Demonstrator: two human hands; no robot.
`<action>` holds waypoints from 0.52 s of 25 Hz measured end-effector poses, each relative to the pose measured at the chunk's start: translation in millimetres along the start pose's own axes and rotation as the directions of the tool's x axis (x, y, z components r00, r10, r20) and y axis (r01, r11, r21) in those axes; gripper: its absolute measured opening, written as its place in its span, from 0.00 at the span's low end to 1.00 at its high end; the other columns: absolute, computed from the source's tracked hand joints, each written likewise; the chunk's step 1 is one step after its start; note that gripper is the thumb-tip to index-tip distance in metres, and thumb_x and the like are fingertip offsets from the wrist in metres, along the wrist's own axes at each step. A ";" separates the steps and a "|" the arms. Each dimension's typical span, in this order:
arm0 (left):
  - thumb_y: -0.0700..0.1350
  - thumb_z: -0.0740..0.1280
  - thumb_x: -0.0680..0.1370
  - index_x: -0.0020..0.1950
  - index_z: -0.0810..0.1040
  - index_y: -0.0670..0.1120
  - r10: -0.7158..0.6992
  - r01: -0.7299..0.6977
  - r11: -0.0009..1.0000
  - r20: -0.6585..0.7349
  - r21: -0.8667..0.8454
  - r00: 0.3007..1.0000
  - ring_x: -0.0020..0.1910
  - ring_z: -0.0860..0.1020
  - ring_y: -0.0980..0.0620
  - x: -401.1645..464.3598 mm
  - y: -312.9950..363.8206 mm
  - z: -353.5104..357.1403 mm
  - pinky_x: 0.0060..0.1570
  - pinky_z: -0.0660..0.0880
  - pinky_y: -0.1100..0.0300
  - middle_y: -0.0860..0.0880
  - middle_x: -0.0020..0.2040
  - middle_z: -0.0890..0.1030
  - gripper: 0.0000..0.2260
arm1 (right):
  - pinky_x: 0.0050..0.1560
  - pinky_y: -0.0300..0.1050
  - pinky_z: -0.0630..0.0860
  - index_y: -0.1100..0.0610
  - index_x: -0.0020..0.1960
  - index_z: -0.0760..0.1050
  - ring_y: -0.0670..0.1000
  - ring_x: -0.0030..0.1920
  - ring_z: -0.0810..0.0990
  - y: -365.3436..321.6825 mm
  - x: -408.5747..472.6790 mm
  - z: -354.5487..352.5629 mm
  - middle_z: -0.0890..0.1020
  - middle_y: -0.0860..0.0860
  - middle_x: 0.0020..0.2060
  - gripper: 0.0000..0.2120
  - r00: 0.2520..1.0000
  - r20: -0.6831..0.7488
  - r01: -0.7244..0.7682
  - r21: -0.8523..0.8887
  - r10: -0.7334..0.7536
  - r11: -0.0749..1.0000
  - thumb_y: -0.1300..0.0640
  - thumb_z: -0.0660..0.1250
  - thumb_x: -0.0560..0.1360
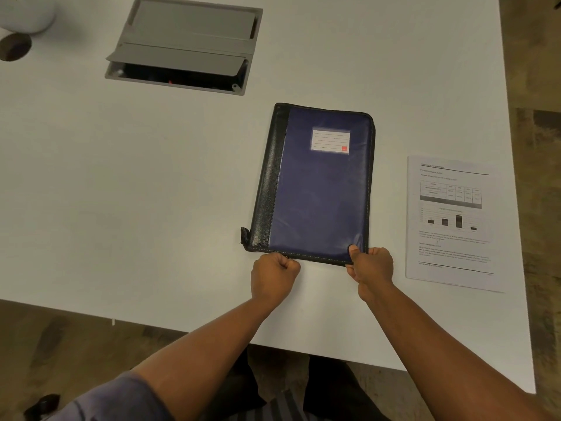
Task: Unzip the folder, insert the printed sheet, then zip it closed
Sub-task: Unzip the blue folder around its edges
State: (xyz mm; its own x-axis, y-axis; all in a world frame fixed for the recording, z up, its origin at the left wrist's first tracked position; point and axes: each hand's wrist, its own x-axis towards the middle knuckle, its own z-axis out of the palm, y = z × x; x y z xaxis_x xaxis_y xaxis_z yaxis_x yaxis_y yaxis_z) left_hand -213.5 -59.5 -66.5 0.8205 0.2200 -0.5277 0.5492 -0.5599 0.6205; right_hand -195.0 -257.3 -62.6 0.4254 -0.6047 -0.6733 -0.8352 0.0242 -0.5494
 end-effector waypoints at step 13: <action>0.46 0.69 0.73 0.30 0.76 0.50 0.110 -0.106 0.986 -0.024 0.127 0.994 0.24 0.72 0.58 -6.3 -2.0 0.3 0.27 0.64 0.67 0.57 0.24 0.75 0.12 | 0.27 0.36 0.76 0.57 0.51 0.72 0.53 0.37 0.80 -1.2 1.9 0.6 0.78 0.53 0.44 0.13 1.000 -0.011 0.017 -0.018 -0.017 1.000 0.53 0.74 0.74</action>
State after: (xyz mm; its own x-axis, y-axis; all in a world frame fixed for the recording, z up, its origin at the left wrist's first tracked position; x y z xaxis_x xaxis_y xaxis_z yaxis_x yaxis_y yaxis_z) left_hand -219.7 -60.0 -64.6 0.8795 0.1765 -0.4420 0.4345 -0.6767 0.5944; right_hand -193.0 -258.0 -63.5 0.4357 -0.6138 -0.6583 -0.8342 -0.0007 -0.5515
